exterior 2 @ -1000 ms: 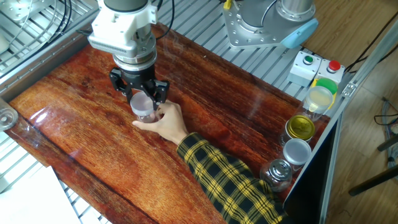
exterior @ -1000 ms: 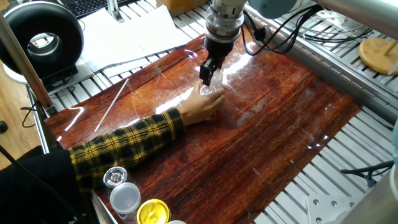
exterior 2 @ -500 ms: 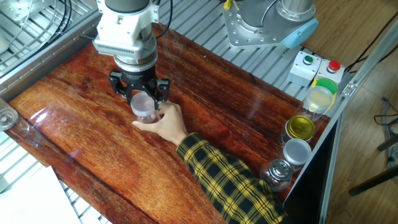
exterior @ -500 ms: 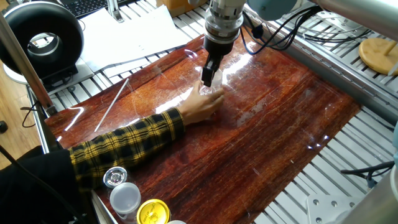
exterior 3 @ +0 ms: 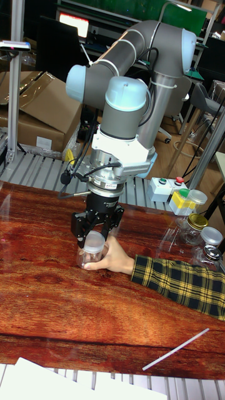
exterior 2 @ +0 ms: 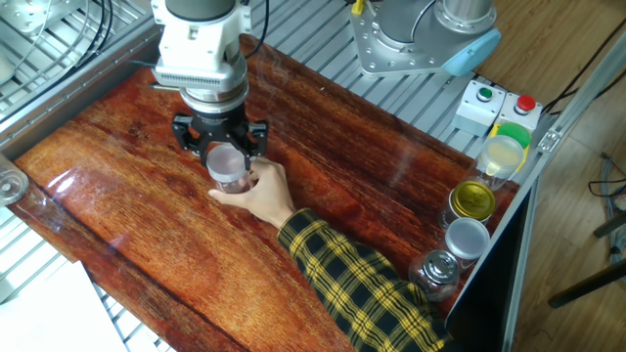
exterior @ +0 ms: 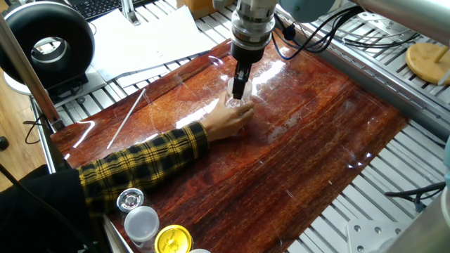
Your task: Unscrew the lid from the jar
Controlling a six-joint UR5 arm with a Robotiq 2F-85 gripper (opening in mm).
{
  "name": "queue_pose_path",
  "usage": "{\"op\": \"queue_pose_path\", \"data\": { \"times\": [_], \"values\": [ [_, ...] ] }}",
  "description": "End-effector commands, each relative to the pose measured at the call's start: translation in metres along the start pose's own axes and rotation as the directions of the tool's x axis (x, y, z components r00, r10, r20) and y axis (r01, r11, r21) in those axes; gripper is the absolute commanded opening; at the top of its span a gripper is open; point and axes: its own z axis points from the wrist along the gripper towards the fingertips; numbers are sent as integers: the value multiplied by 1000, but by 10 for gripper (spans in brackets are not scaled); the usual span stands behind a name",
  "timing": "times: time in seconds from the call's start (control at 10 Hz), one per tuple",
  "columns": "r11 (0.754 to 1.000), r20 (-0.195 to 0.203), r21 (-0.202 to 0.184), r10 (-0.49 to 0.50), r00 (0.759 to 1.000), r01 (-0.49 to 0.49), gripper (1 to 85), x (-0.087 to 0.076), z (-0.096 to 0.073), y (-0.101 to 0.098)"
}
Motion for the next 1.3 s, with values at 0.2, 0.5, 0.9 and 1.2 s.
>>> {"op": "queue_pose_path", "data": {
  "times": [0.2,0.5,0.9,1.2],
  "values": [
    [982,-10,-3,-189,982,189,180,2,0,0],
    [945,-23,10,-326,945,327,183,3,0,-3],
    [860,-55,63,-503,862,506,180,-7,6,-3],
    [863,-43,74,-498,866,500,177,-11,6,1]
  ]
}}
